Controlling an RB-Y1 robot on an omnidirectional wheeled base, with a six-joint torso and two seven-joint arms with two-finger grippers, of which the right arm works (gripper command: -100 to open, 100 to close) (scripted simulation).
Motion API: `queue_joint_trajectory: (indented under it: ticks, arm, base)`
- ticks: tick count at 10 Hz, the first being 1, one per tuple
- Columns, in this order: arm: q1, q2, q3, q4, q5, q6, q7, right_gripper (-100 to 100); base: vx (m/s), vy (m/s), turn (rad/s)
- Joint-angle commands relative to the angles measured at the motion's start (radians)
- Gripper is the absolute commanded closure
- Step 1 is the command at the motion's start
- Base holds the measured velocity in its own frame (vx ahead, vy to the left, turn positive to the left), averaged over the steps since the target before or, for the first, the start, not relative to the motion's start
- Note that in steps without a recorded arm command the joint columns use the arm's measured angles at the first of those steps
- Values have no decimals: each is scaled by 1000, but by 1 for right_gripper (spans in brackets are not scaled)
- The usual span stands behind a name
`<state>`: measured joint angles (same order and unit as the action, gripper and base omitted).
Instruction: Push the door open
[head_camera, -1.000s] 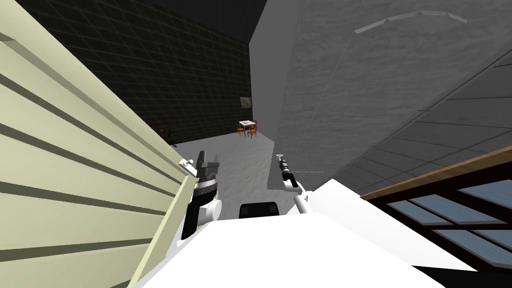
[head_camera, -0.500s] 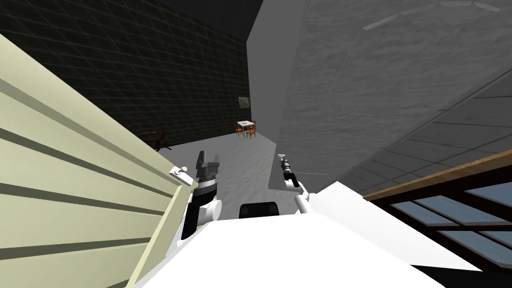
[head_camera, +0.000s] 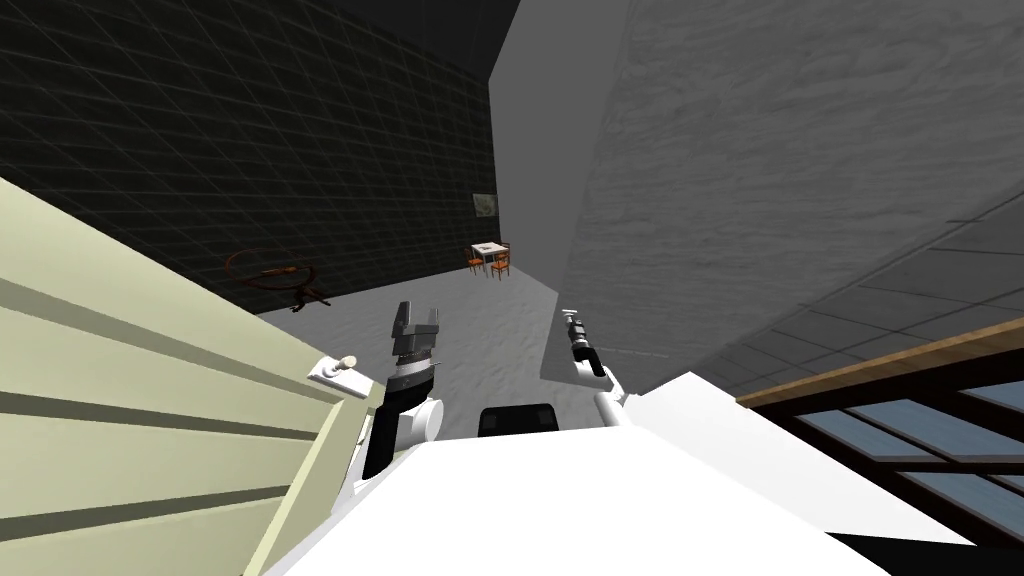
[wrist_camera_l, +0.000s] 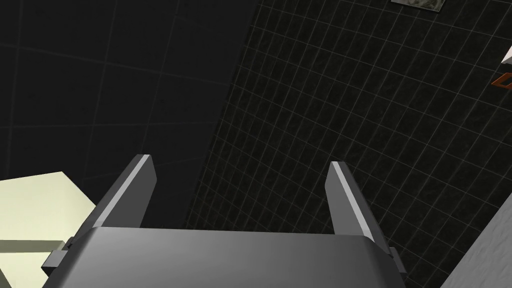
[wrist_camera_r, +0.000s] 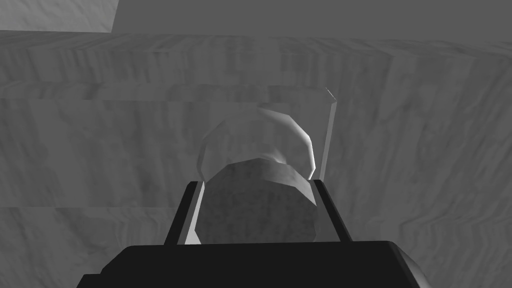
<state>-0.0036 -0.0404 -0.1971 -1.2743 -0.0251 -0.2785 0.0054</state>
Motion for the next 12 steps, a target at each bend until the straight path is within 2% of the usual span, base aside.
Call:
queue_joint_trajectory:
  ticks: [1,6,7,8,12]
  arm:
    - [-6,-1,-25,-3,-3,-2,6,100]
    - [2,25,-78,-12,-10,-1,16,100]
    - [4,19,-73,-11,-9,1,15,100]
    - [7,9,-92,-16,-11,0,18,100]
    - [15,2,-135,-26,-18,1,26,100]
  base:
    - [212,96,-88]
    - [184,66,-59]
    - [75,34,-40]
    - [114,43,-35]
    - [205,49,-49]
